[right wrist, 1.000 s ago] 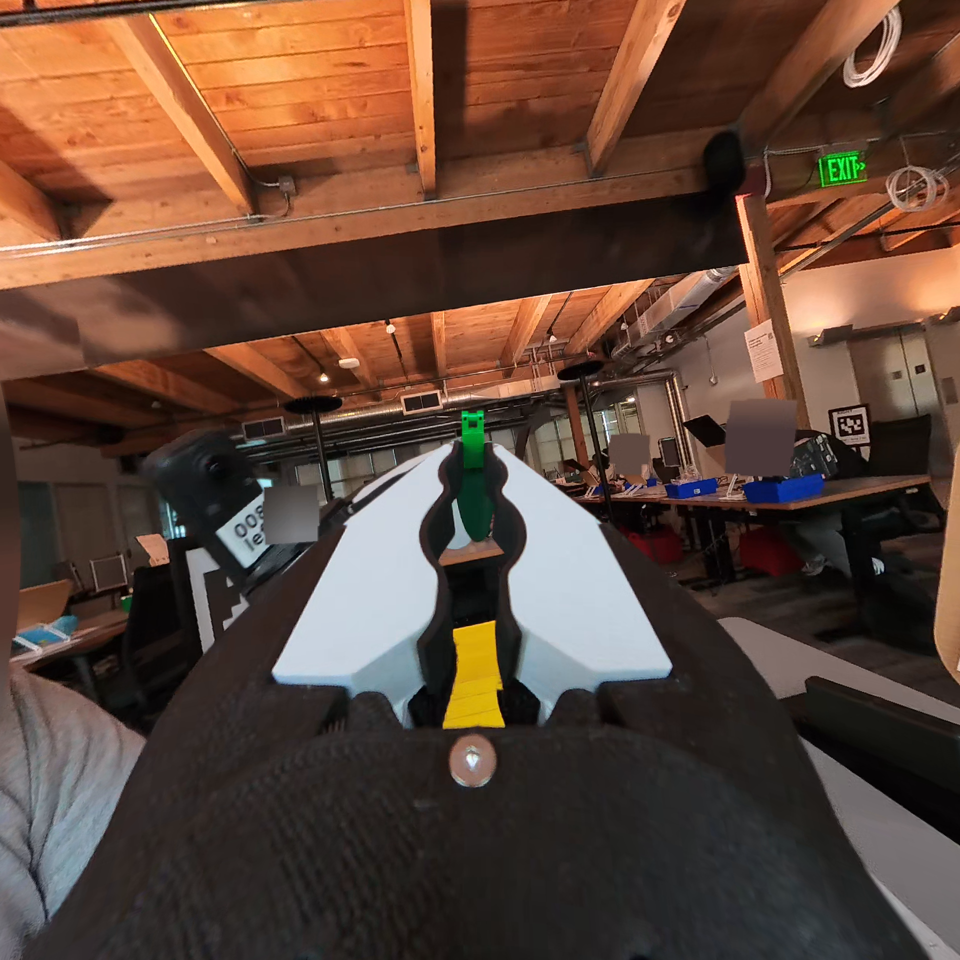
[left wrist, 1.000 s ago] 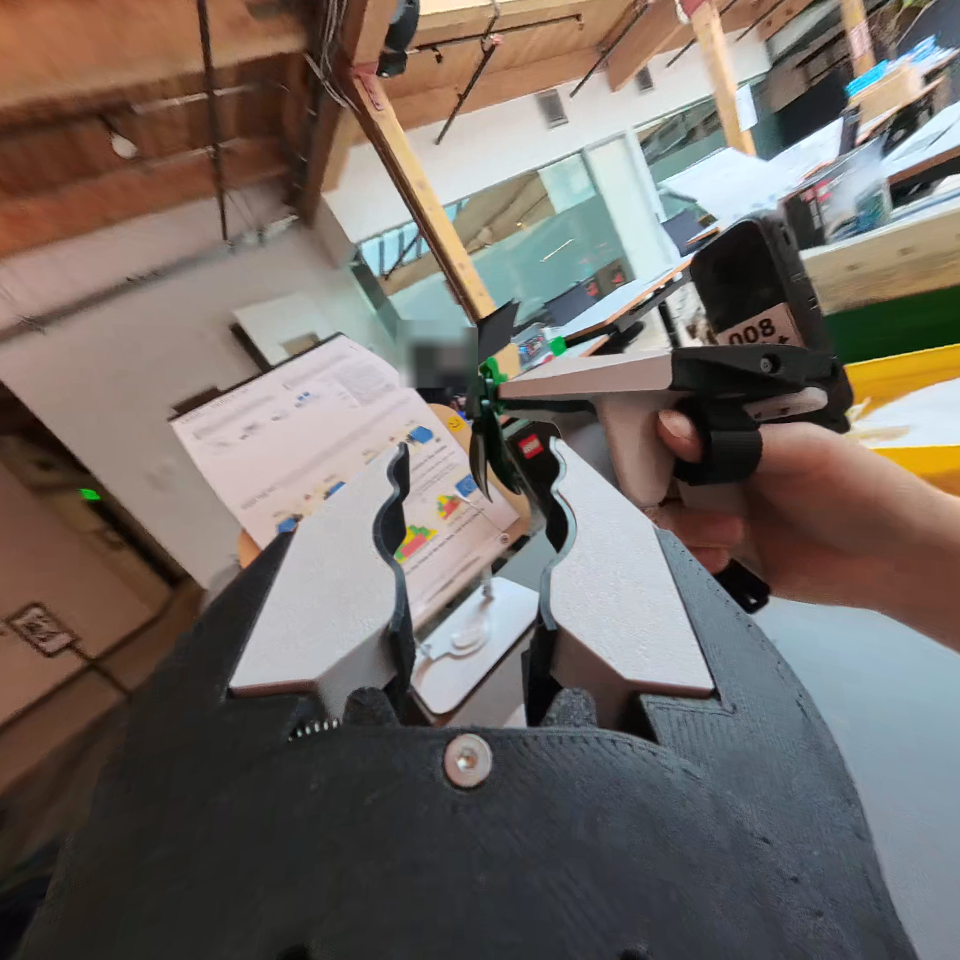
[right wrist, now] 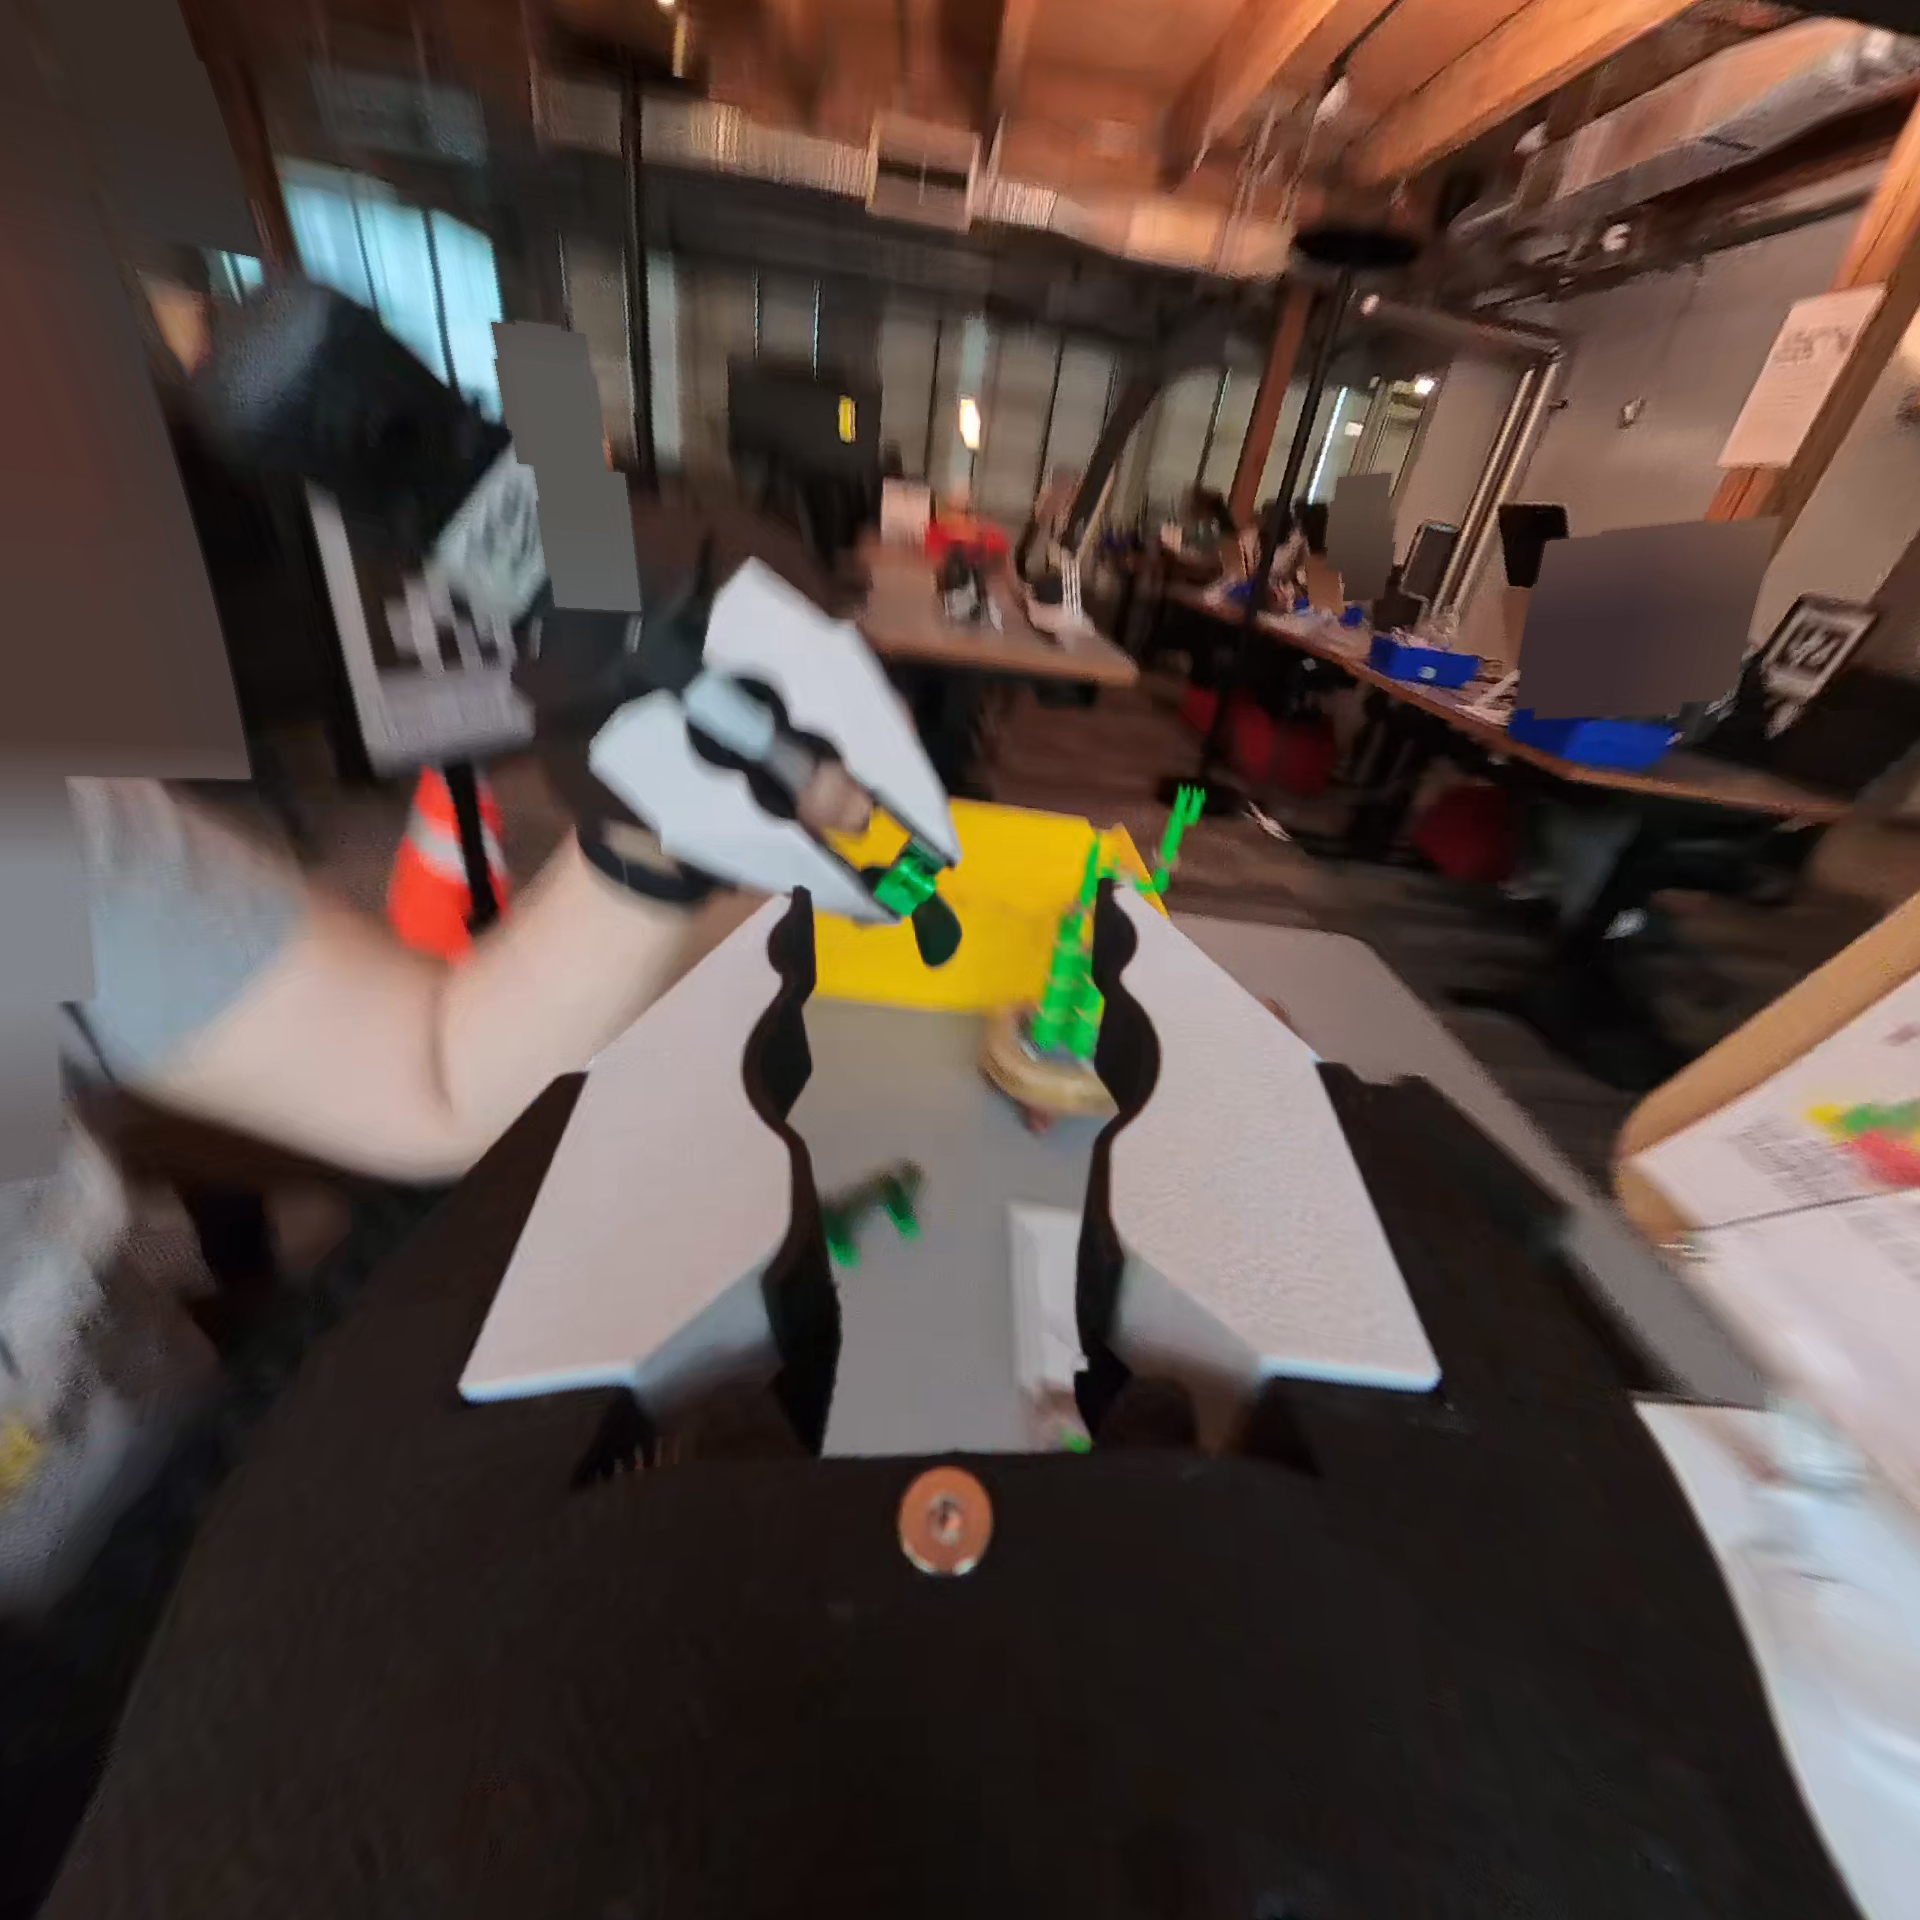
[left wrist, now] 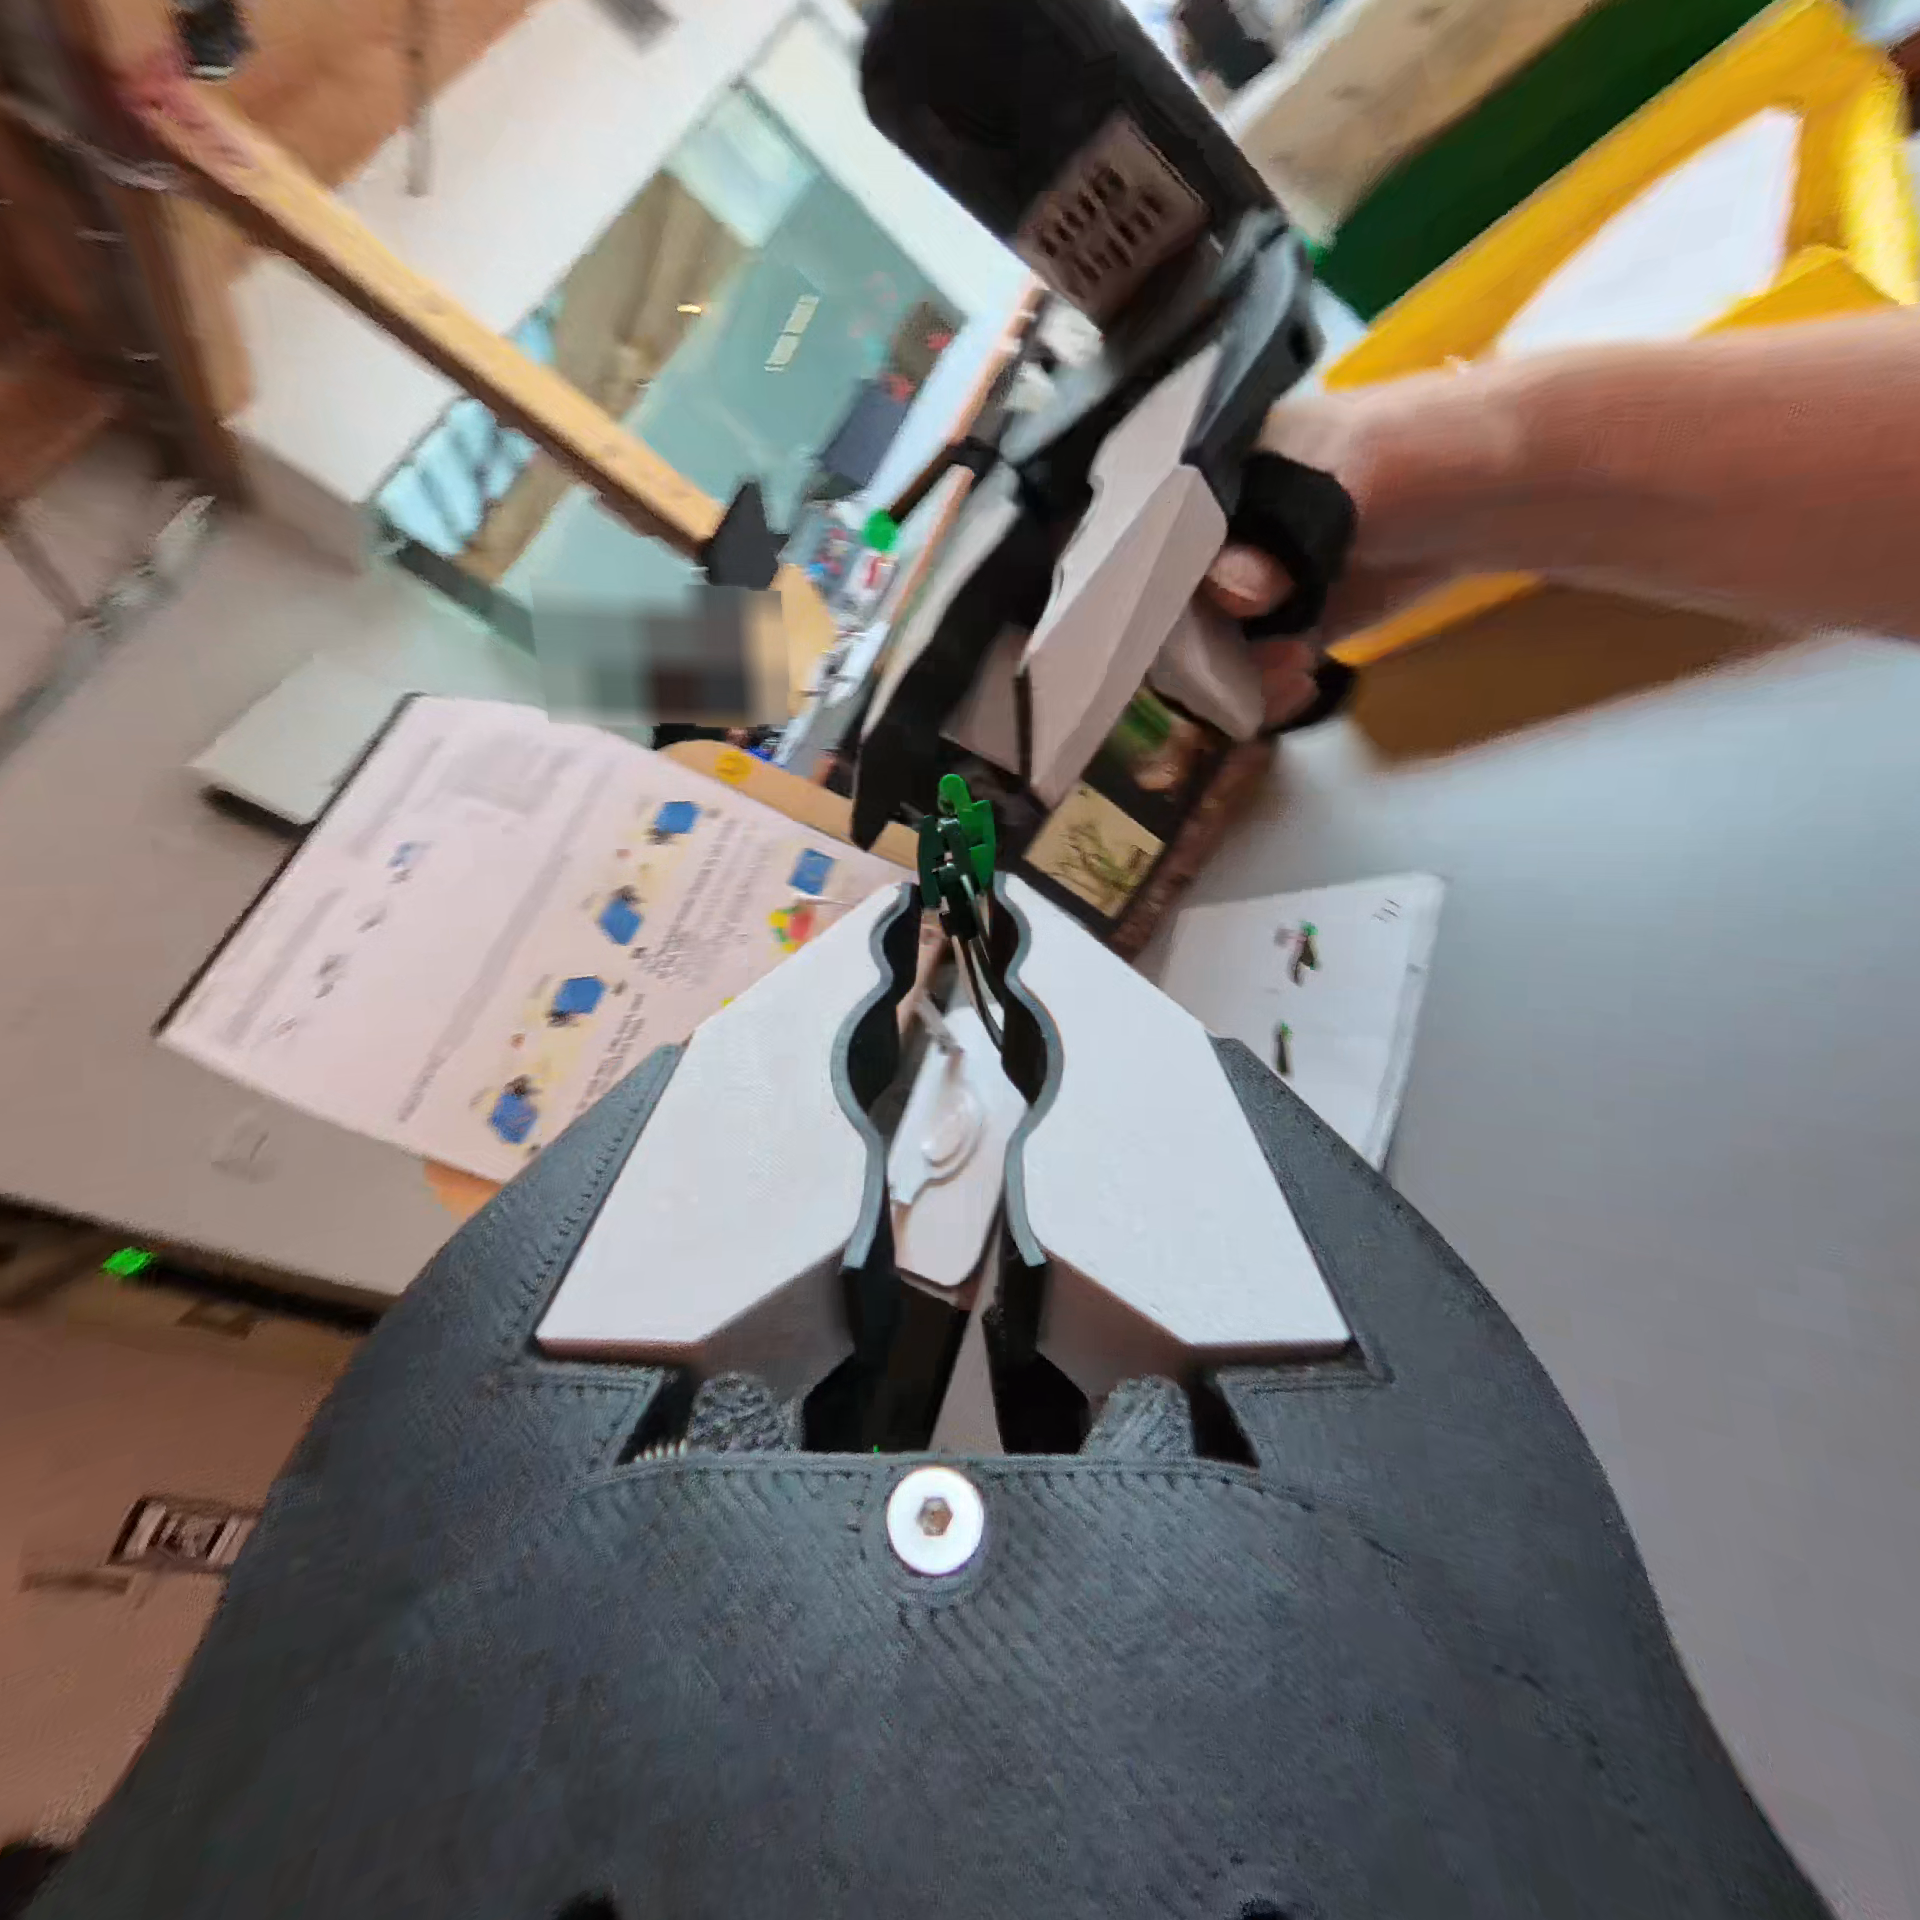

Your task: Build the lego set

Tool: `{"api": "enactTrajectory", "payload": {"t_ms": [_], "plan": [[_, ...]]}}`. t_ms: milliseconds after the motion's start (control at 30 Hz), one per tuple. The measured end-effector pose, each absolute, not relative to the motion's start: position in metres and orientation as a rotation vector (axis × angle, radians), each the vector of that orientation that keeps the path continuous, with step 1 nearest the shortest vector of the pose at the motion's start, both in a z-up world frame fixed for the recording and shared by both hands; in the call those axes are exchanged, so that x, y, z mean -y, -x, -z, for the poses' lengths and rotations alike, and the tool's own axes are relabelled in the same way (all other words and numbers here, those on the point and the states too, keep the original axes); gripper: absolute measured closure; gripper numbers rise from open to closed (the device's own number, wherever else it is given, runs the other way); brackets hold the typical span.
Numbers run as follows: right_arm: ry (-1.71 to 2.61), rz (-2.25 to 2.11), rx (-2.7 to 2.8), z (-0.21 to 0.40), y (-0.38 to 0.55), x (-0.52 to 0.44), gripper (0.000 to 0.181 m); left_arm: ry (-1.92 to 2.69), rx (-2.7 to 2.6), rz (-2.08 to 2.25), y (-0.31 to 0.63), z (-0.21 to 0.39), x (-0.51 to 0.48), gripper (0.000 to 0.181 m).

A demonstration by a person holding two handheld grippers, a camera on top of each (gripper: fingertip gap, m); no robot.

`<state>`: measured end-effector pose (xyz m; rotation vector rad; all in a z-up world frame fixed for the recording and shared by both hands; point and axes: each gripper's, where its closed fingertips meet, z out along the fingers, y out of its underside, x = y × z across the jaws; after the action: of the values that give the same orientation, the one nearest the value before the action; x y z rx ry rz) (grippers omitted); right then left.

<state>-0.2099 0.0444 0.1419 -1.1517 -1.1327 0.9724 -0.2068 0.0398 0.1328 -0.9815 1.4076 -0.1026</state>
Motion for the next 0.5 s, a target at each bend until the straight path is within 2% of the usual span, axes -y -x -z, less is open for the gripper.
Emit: {"api": "enactTrajectory", "payload": {"t_ms": [33, 133, 233, 500], "plan": [[1.112, -0.831, 1.257, -0.128, 0.209, -0.036, 0.13, 0.979, -1.478, 0.106, 0.207, -0.122, -0.036, 0.171], [1.023, -0.466, 1.503, -0.094, 0.213, -0.024, 0.14, 0.971, -1.616, 0.109, 0.208, -0.1, -0.028, 0.17], [1.018, -0.334, 1.55, -0.087, 0.219, -0.026, 0.154, 0.988, -1.704, 0.106, 0.207, -0.084, -0.025, 0.17], [1.039, -0.246, 1.604, -0.08, 0.223, -0.025, 0.162, 1.042, -1.768, 0.066, 0.212, -0.07, -0.027, 0.17]]}}
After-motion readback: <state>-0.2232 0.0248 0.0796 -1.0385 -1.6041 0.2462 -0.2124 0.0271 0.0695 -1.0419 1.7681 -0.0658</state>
